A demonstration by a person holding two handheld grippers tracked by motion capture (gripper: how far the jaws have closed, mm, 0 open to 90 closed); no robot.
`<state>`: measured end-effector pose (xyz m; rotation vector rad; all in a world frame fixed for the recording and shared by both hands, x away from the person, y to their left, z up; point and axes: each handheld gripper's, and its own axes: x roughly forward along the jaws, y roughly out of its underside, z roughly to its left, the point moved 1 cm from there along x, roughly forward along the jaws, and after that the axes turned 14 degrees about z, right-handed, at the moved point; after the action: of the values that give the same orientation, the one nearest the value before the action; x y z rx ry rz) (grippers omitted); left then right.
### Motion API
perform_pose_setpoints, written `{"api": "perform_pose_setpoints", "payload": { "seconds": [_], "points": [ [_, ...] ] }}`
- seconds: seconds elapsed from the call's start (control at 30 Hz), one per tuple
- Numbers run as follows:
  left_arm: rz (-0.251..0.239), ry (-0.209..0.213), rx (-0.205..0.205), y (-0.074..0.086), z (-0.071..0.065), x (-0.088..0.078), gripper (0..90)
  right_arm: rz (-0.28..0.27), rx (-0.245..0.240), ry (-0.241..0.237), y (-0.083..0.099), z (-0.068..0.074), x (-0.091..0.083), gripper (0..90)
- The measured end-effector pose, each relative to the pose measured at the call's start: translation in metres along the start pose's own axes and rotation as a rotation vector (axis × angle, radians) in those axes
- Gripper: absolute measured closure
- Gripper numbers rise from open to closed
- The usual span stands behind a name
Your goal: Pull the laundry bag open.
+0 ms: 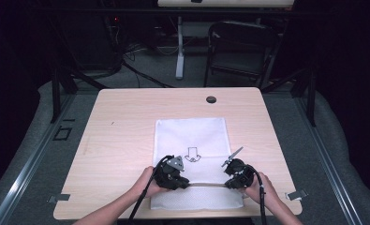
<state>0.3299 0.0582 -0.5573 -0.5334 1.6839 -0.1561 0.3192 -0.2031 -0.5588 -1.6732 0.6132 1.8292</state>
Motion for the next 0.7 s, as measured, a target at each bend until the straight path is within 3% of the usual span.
{"api": "perform_pose_setpoints", "payload": {
  "seconds": [0.7],
  "points": [
    [-0.001,-0.013,-0.021,0.015,0.002,-0.010,81.4,0.009,-0.007,-0.004,0.000,-0.001,-0.001,90.0]
  ]
}}
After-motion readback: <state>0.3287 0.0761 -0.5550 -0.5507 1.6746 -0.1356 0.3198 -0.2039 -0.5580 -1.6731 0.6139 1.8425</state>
